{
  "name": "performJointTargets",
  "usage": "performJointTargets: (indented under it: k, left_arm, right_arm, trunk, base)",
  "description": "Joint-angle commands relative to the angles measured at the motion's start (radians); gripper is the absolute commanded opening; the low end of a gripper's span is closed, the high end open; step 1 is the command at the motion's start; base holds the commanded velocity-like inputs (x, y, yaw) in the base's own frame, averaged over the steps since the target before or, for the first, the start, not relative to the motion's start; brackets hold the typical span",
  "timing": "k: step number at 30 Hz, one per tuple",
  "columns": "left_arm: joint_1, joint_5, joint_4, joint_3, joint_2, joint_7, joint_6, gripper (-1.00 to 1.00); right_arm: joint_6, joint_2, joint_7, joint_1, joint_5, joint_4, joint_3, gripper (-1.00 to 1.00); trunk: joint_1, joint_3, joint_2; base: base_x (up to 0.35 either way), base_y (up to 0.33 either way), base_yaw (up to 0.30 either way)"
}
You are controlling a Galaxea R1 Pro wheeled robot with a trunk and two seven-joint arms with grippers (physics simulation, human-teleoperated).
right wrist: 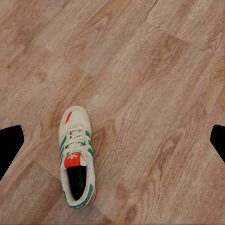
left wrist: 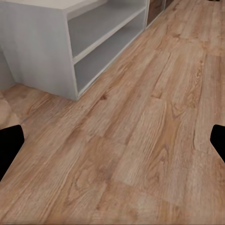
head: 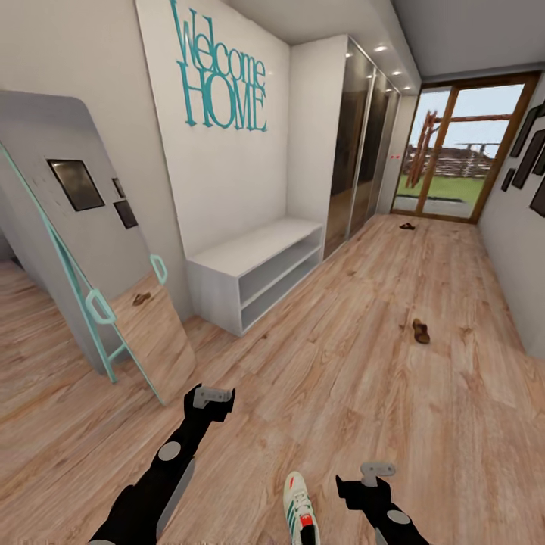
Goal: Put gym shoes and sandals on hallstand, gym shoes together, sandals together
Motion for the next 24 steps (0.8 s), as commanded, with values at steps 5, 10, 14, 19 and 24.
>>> performJointTargets:
  k: [5,10,14,19,24]
  left_arm:
    - [-0.001,0.003,0.000,-0.001,0.000,0.001,-0.003,1.00]
    - [-0.001,0.003,0.001,-0.001,-0.001,0.002,-0.003,1.00]
    - [-0.001,0.003,0.001,-0.001,-0.001,0.002,-0.003,1.00]
    - [-0.001,0.003,0.001,-0.001,-0.001,0.002,-0.003,1.00]
    - [-0.001,0.003,0.001,-0.001,-0.001,0.001,-0.003,1.00]
  right_arm:
    - [-0.004,0.001,0.002,0.000,-0.001,0.002,0.000,1.00]
    - [-0.007,0.000,0.002,0.000,-0.001,0.002,0.000,1.00]
    - [-0.044,0.000,0.002,0.000,-0.001,0.003,0.000,1.00]
    - [-0.162,0.000,0.002,0.001,-0.001,0.027,0.000,1.00]
    - [-0.214,0.000,0.002,0.001,-0.001,0.069,0.000,1.00]
  trunk:
    - [0.019,-0.024,-0.036]
    - [0.038,-0.047,-0.071]
    - [0.054,-0.065,-0.099]
    - [0.073,-0.088,-0.134]
    - [0.092,-0.111,-0.169]
  base:
    - [0.000,0.000,0.179]
    - [0.000,0.000,0.180]
    - [0.000,0.000,0.180]
    - [0.000,0.000,0.179]
    - [0.000,0.000,0.179]
